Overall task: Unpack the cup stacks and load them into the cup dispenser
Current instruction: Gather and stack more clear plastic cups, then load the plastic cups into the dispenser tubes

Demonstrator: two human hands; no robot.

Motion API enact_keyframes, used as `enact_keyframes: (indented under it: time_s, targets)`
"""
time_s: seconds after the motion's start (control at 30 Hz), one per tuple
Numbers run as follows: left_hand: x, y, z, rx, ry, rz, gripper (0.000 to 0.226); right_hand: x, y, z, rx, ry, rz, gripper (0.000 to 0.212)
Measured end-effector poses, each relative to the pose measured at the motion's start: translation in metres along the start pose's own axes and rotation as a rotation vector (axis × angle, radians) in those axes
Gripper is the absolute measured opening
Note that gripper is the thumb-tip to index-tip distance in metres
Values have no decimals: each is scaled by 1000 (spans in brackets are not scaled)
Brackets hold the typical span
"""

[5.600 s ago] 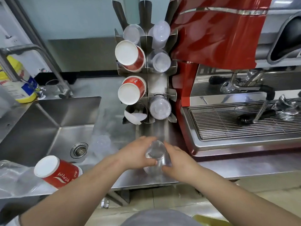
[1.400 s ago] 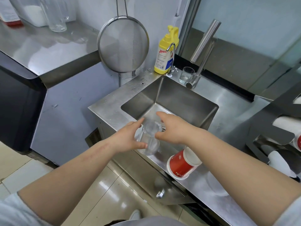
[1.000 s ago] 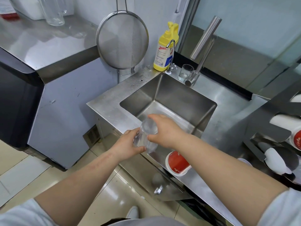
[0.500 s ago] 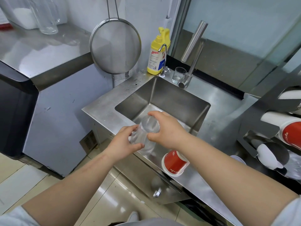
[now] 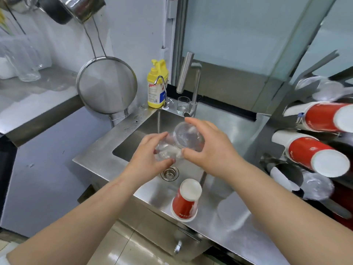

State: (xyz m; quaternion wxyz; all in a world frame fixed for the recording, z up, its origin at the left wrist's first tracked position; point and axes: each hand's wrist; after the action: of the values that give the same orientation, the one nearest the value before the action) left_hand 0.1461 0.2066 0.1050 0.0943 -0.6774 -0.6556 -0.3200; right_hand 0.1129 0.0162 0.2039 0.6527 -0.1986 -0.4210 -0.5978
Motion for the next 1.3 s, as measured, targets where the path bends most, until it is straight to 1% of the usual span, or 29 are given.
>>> enact_keyframes:
  time_s: [0.2, 0.43, 0.63, 0.87, 1.0, 1.1, 1.2, 1.3]
  targets:
    - [-18, 30, -67, -136, 3, 50, 82, 61, -22, -12, -12, 80, -152, 72]
    - [-54, 55, -143, -359, -66, 57, 80, 132, -55, -29, -5, 78, -351, 73]
    - [-83, 68, -202, -512, -137, 75, 81, 180, -84, -41, -6, 63, -519, 74]
    - [-117, 82, -265, -591, -210, 121, 80, 231, -114, -55, -31, -12, -632, 72]
    - [-132, 93, -304, -646, -156, 132, 82, 261, -125, -64, -61, -77, -698, 74]
    - [-142, 104, -332, -704, -142, 156, 80, 280, -129, -72, -64, -97, -772, 74]
    - [-154, 115, -356, -741, -135, 214, 79, 295, -133, -82, -78, -113, -819, 74]
    - [-167, 125, -371, -799, -78, 359, 79, 306, -137, -94, -122, -140, -828, 74]
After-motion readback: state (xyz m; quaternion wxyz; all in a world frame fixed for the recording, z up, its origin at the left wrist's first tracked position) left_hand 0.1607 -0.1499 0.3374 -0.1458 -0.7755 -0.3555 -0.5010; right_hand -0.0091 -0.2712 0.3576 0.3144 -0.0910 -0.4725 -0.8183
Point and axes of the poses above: each hand's wrist, its own y-axis towards the middle knuckle, its own x-axis out of the back of the hand, z = x × y, and after that the axes turned 2 degrees about -z, right-handed
